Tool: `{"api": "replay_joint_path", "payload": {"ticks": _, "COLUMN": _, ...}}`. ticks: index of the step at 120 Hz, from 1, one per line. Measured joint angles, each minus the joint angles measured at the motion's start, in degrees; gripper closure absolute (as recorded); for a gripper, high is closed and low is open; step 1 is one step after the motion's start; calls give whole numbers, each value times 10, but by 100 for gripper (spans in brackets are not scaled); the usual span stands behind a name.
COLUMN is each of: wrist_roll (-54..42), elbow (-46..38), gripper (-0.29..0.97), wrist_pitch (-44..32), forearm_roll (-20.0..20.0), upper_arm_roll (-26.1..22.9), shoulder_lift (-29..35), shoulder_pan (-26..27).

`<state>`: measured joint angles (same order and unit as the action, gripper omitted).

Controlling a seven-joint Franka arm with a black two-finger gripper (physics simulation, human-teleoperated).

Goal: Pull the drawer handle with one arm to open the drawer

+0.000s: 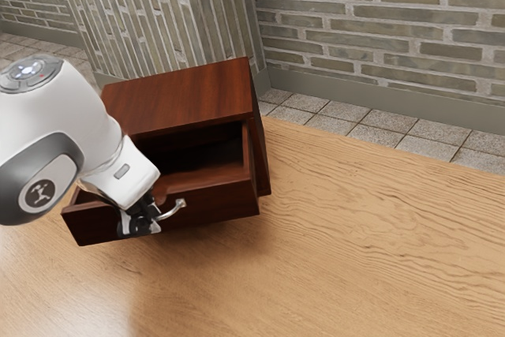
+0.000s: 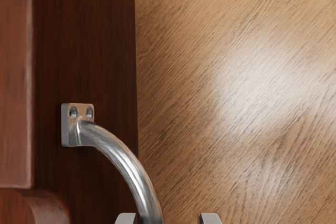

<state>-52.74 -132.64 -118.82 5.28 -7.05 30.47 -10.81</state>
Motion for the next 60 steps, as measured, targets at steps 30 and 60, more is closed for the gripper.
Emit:
{"api": "replay_joint_path", "payload": {"ticks": 30, "wrist_roll": 0, "elbow": -23, "gripper": 63, "wrist_pitch": 12, "forearm_roll": -5, "upper_arm_roll": -3, "shoulder_lift": 39, "shoulder_pan": 2}}
{"api": "replay_joint_path", "payload": {"ticks": 60, "wrist_roll": -3, "elbow": 29, "gripper": 43, "wrist_pitch": 91, "forearm_roll": -14, "upper_arm_roll": 16, "shoulder_lift": 188, "shoulder_pan": 45}}
